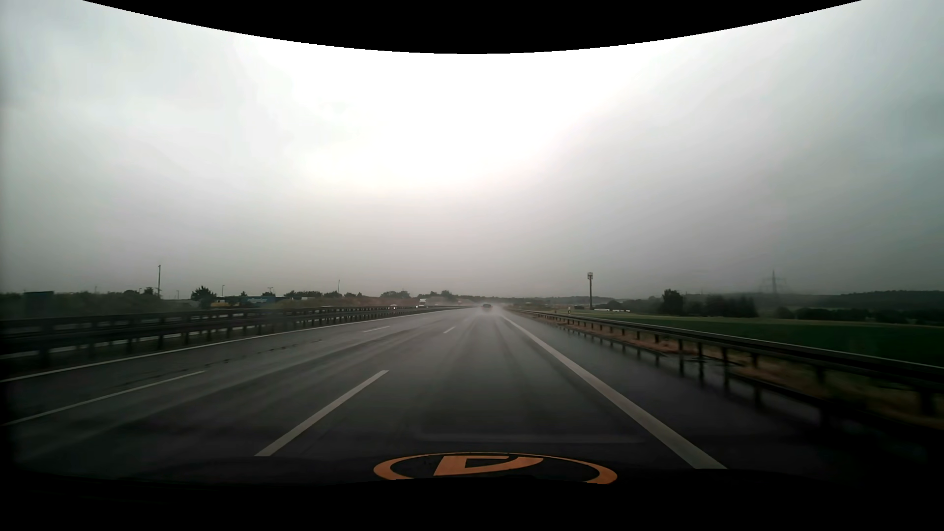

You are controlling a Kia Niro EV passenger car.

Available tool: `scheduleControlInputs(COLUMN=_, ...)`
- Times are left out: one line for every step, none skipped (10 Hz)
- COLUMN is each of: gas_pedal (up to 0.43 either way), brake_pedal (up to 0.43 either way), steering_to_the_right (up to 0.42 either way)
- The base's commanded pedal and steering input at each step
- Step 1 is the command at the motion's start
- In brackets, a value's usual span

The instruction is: Follow the waypoints while adhering to traffic rules and regulations

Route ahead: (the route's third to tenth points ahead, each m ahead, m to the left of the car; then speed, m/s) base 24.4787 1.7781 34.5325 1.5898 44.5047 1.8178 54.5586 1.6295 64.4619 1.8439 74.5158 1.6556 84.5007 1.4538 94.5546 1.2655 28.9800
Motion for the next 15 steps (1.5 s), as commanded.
scheduleControlInputs(gas_pedal=0.299, brake_pedal=0.000, steering_to_the_right=-0.002)
scheduleControlInputs(gas_pedal=0.299, brake_pedal=0.000, steering_to_the_right=-0.001)
scheduleControlInputs(gas_pedal=0.299, brake_pedal=0.000, steering_to_the_right=-0.001)
scheduleControlInputs(gas_pedal=0.299, brake_pedal=0.000, steering_to_the_right=-0.002)
scheduleControlInputs(gas_pedal=0.287, brake_pedal=0.000, steering_to_the_right=-0.001)
scheduleControlInputs(gas_pedal=0.280, brake_pedal=0.000, steering_to_the_right=-0.001)
scheduleControlInputs(gas_pedal=0.268, brake_pedal=0.000, steering_to_the_right=-0.001)
scheduleControlInputs(gas_pedal=0.268, brake_pedal=0.000, steering_to_the_right=0.000)
scheduleControlInputs(gas_pedal=0.268, brake_pedal=0.000, steering_to_the_right=0.001)
scheduleControlInputs(gas_pedal=0.260, brake_pedal=0.000, steering_to_the_right=0.001)
scheduleControlInputs(gas_pedal=0.260, brake_pedal=0.000, steering_to_the_right=0.001)
scheduleControlInputs(gas_pedal=0.260, brake_pedal=0.000, steering_to_the_right=0.000)
scheduleControlInputs(gas_pedal=0.260, brake_pedal=0.000, steering_to_the_right=0.000)
scheduleControlInputs(gas_pedal=0.260, brake_pedal=0.000, steering_to_the_right=0.000)
scheduleControlInputs(gas_pedal=0.260, brake_pedal=0.000, steering_to_the_right=0.000)
